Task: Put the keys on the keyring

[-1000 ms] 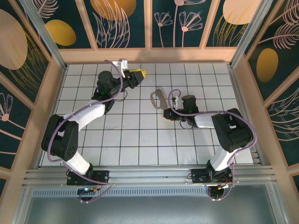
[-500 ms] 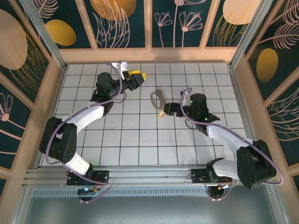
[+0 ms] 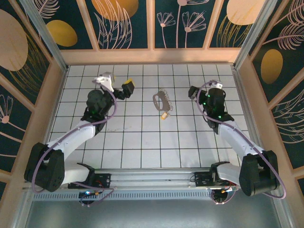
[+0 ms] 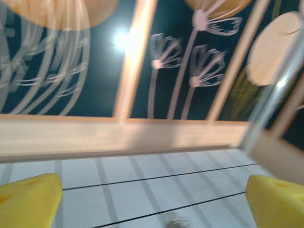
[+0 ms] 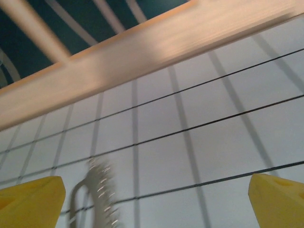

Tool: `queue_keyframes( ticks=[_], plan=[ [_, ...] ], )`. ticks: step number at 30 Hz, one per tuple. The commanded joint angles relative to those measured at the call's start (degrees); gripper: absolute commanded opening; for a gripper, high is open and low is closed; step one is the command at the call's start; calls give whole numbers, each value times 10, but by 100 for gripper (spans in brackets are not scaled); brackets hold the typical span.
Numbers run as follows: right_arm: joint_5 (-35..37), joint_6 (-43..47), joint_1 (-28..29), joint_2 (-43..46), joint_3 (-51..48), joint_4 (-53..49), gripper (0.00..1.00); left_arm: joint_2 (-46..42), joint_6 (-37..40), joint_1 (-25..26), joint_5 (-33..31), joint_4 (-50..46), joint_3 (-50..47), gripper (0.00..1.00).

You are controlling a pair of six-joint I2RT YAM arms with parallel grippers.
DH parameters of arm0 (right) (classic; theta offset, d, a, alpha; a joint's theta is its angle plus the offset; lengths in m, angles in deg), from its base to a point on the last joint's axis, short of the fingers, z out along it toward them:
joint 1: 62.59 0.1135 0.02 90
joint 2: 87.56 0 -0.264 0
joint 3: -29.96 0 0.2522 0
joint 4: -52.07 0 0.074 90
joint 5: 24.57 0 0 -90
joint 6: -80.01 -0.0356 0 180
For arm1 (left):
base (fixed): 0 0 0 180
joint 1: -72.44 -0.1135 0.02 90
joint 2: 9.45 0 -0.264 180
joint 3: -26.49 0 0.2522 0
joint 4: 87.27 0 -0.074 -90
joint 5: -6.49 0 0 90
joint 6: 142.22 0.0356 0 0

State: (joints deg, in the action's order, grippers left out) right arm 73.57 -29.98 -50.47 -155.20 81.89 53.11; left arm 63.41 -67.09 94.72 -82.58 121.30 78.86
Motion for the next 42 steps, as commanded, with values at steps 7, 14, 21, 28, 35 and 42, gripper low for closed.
queue_keyframes(
  ticks=[7,14,21,28,35,42],
  plan=[
    [114,117,-20,-20,-56,165,99,-64,110,-76,-171,103,-134,99],
    [113,167,-45,-50,-106,255,99,-22,119,-136,-195,171,-229,99],
    [93,175,-82,-83,-177,366,99,7,121,-179,-172,213,-258,99],
    [8,200,-105,-91,-234,459,99,105,137,-184,-107,320,-273,99],
    [-69,225,-111,-175,-278,596,99,141,127,-209,-55,339,-268,99],
    [-124,196,-147,-206,-247,567,99,144,112,-211,-84,310,-252,99]
  ],
)
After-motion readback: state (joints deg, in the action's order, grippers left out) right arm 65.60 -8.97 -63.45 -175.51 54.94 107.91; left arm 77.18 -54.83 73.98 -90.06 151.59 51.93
